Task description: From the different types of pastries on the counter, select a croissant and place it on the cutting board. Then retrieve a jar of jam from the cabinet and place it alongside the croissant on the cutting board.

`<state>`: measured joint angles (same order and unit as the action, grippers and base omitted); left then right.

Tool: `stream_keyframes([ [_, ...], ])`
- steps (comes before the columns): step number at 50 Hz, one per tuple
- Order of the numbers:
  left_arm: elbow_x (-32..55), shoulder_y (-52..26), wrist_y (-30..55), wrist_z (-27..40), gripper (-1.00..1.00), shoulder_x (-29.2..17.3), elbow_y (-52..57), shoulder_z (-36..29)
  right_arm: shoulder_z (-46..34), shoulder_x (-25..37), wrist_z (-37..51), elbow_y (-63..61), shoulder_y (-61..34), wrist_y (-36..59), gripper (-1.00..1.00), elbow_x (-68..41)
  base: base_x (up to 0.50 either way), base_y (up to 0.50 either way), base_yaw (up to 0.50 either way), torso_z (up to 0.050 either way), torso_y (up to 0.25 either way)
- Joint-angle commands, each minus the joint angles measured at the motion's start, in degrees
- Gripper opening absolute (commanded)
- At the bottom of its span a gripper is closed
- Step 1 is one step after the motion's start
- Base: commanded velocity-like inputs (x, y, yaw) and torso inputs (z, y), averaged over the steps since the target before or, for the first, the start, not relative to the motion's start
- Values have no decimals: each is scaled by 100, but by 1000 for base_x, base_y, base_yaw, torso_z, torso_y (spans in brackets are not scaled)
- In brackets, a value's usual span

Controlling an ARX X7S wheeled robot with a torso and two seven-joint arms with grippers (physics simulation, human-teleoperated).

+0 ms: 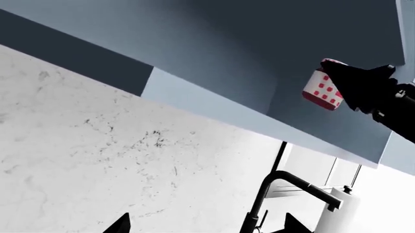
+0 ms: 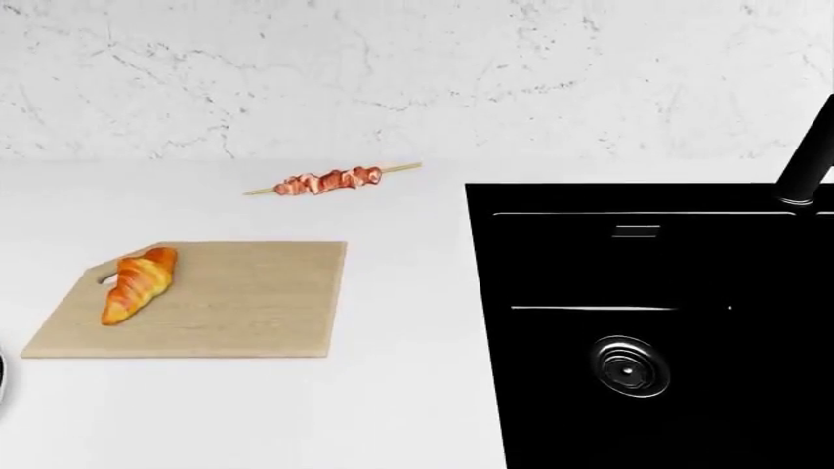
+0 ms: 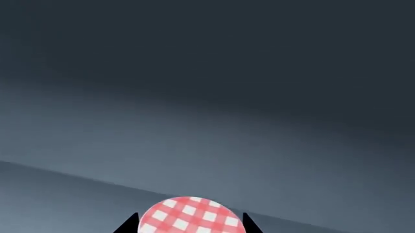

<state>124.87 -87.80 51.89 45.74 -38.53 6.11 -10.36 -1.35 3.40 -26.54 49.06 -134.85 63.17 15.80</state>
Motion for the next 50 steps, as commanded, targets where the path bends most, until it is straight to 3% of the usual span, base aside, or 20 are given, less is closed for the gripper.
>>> stream_keyframes([
  [1, 26, -19, -32, 23, 100, -8, 20, -24, -8, -16, 35, 82, -15, -246, -100, -122, 0, 0, 0, 0, 0],
  [10, 58, -94, -25, 54, 100, -3, 26, -81, -19, 116, -382, -607, -15, 294, -100, 102, -257, 0, 0, 0, 0],
  [40, 195, -93, -154, 165, 100, -34, 174, -105, -41, 78, -1307, -1219, -15, 850, -100, 395, -382, 0, 0, 0, 0],
  [45, 162, 8, -178, 129, 100, -59, 204, -77, -42, 73, -1760, -1719, -15, 1301, -100, 397, -347, 0, 0, 0, 0],
  [50, 101, 132, -202, 83, 100, -61, 237, -62, -224, -2, -2752, -2687, -15, 2488, -100, 819, 0, 0, 0, 0, 0],
])
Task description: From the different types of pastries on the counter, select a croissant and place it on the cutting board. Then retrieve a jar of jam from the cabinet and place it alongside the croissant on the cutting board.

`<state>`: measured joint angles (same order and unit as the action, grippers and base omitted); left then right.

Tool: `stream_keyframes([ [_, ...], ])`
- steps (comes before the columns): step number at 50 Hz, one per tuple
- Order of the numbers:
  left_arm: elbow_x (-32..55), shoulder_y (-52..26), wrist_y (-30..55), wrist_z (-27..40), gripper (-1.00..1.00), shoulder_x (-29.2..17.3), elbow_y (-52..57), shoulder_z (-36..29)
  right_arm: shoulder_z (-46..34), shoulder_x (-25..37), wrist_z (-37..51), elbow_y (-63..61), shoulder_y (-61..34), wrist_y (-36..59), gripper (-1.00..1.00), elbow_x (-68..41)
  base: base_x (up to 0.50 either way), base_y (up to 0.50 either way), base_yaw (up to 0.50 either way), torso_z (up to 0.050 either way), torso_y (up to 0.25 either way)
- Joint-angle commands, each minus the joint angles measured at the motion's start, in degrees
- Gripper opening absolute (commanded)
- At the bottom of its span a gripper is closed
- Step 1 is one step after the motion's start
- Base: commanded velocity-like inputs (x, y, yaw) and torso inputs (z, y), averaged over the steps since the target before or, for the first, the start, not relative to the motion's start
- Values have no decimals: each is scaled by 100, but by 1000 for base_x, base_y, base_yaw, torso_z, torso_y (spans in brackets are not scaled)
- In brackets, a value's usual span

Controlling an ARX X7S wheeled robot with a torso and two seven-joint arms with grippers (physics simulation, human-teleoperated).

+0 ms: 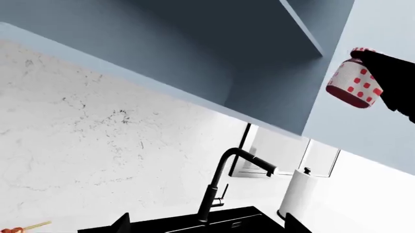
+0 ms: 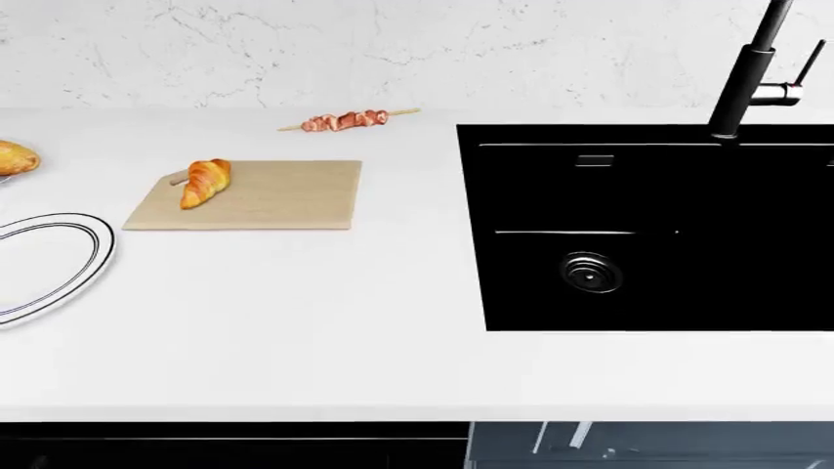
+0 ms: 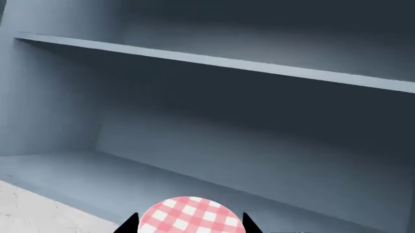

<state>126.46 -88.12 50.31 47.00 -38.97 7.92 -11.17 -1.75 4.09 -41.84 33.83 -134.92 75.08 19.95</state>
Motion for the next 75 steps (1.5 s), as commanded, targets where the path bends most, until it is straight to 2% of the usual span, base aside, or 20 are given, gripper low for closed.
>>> stream_keyframes([
  [1, -61, 166, -50, -42, 100, -13, 63, 18, -218, -192, -1839, -1258, -7, 1489, -100, 987, 0, 0, 0, 0, 0],
  [2, -55, 169, -56, -38, 100, -14, 72, 19, -90, -407, -2699, -1290, 104, 1491, -100, 1847, 0, 0, 0, 0, 0],
  [4, -71, 190, -56, -50, 100, -23, 77, 20, -25, -408, -4417, -1629, 541, 1491, -100, 3566, 0, 0, 0, 0, 0],
  [5, -86, 202, -52, -58, 100, -30, 74, 18, 40, -408, -4815, -1705, 697, 1491, -100, 3874, 0, 0, 0, 0, 0],
  [12, -101, 213, -28, -41, 100, -70, 98, -15, 35, -408, -4816, -1852, 1673, 1491, -100, 3516, 0, 0, 0, 0, 0],
  [23, -254, 288, 68, -117, 100, -146, 72, -87, -308, -408, -4816, -1785, 3446, 1492, -100, 3617, 0, 0, 0, 0, 0],
  [27, -281, 307, 69, -133, 100, -141, 70, -105, -446, -408, -4816, -1728, 3754, 1491, -100, 3505, 0, 0, 0, 0, 0],
  [36, -329, 315, 87, -162, 100, -135, 49, -157, -338, -408, -4816, -959, 3480, 1492, -100, 3330, 0, 0, 0, 0, 0],
  [52, -370, 309, 91, -168, 100, -110, 37, -246, -366, -408, -4816, 650, 2385, 1491, -100, 3127, 43, 0, 0, 0, 0],
  [61, -450, 397, 89, -259, 100, -113, 25, -255, -531, -407, -4816, 752, 2260, 1491, -100, 2964, 309, 0, 0, 0, 0],
  [75, -440, 381, 54, -277, 100, -123, 24, -258, -745, -407, -4816, 176, 2621, 1492, -100, 2725, 77, 143, 0, 0, 1],
])
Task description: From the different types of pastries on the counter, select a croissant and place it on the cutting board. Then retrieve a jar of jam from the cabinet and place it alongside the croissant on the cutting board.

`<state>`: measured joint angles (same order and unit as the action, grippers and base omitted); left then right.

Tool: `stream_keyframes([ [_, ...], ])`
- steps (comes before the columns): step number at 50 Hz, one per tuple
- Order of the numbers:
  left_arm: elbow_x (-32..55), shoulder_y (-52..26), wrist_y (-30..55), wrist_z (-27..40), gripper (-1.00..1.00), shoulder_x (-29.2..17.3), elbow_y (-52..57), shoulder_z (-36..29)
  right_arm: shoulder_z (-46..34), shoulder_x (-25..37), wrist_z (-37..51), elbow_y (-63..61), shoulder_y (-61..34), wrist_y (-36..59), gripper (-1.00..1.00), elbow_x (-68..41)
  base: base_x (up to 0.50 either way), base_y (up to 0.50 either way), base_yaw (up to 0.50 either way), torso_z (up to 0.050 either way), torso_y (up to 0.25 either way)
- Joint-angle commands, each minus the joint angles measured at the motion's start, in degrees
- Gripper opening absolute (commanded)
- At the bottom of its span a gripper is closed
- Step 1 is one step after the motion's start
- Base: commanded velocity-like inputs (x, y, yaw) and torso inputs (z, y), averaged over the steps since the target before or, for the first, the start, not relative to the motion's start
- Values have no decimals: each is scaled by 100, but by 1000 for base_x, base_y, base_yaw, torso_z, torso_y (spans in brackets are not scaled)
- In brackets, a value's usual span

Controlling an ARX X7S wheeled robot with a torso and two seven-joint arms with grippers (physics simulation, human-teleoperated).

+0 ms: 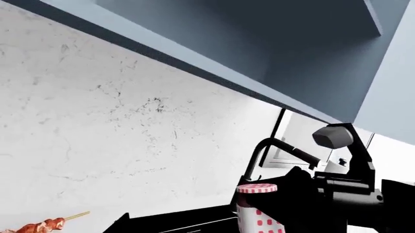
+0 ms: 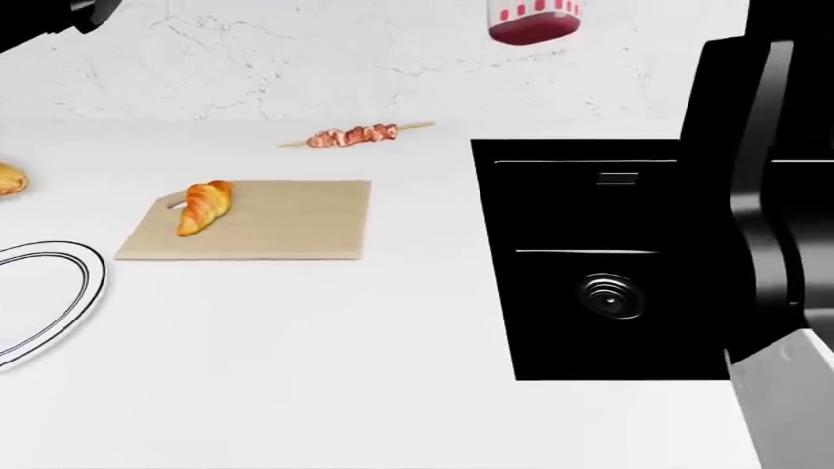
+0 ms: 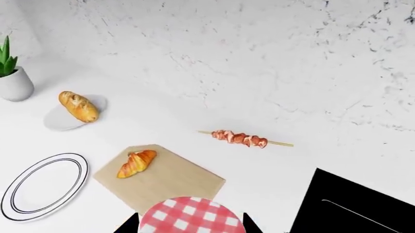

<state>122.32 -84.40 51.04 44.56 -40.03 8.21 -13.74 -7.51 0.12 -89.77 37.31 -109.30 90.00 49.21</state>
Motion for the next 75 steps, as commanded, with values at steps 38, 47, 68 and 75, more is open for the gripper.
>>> stream_keyframes([
  [38, 47, -36, -69, 16, 100, -42, 38, -83, -167, 197, -23, -2259, 1516, 0, -100, 249, -25, 376, 0, 0, 0],
  [47, 7, -70, -66, -14, 100, -15, 15, -123, -332, 450, -23, -4536, 2754, 0, -100, 349, 0, 0, 0, 0, 1],
  [68, 6, 32, -123, -37, 100, -9, 66, -149, -691, 800, 108, -6344, 3383, -196, -100, 84, 0, 0, 0, 0, 0],
  [75, -16, 49, -131, -76, 100, 23, 67, -172, 212, 238, 1032, -5167, 3418, -1924, -100, -999, 0, 0, 0, 0, 1],
])
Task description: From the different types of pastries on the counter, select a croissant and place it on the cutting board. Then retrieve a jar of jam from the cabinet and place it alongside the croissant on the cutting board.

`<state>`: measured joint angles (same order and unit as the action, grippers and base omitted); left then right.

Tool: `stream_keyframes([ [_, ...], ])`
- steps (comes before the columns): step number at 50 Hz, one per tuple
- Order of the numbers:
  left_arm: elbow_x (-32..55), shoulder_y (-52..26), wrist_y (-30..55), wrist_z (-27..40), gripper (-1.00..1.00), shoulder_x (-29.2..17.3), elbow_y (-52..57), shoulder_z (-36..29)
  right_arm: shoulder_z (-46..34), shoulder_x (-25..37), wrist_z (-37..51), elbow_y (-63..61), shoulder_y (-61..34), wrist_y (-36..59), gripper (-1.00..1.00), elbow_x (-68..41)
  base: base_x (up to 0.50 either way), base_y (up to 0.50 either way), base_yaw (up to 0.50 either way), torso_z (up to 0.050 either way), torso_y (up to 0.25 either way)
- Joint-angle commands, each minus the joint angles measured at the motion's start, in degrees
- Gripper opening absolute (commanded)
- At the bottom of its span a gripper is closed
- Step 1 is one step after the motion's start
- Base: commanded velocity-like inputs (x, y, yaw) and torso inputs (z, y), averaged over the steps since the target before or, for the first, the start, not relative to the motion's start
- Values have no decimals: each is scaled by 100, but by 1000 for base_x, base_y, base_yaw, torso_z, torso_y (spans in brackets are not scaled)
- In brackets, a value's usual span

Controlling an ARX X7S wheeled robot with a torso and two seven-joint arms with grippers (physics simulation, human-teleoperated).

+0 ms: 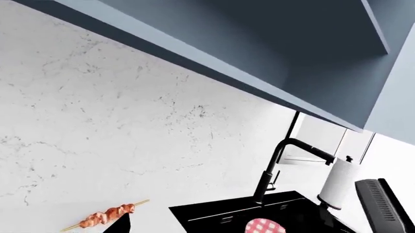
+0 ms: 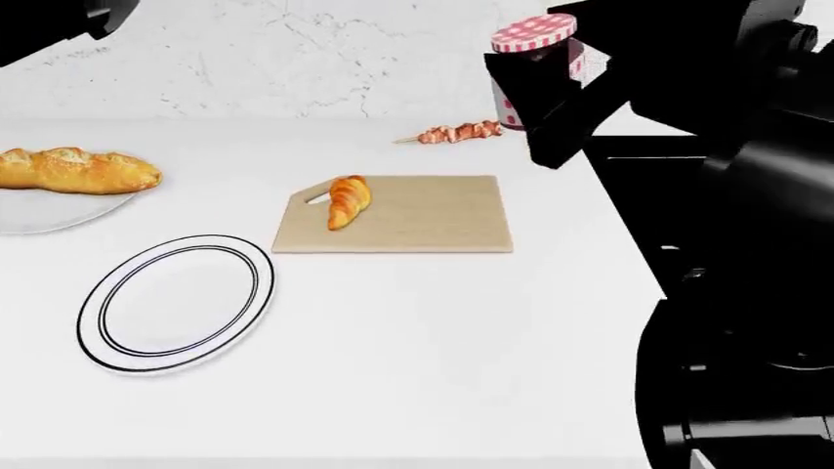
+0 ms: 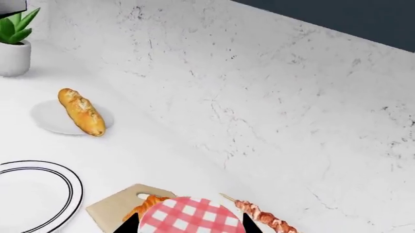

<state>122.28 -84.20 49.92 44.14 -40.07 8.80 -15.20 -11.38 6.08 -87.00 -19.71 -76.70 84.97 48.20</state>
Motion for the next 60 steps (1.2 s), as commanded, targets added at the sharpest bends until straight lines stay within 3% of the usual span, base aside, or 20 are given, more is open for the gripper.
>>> stream_keyframes([
  [1, -17, 27, -18, -40, 100, 30, 3, -30, 678, -405, 892, 750, 144, -1649, -100, -1035, 0, 0, 0, 0, 0],
  [19, -139, 56, 2, -255, 100, -10, -132, -24, 1147, -422, 3327, 5588, -944, -5564, -100, -2705, 0, 0, 0, 0, 0],
  [27, -167, 58, -23, -299, 100, 30, -169, -43, 1269, -370, 4468, 9429, -2238, -8116, -100, -3224, 0, 0, 0, 0, 0],
  [49, -295, -42, 77, -459, 100, -46, -419, -128, 485, -594, 5234, 9469, -1679, -8659, -100, -4807, 0, 0, 0, 0, 0],
  [60, -263, -121, 147, -434, 100, -206, -468, -122, -591, -606, 5571, 9470, -1452, -8677, -100, -6129, 0, 0, 0, 0, 0],
])
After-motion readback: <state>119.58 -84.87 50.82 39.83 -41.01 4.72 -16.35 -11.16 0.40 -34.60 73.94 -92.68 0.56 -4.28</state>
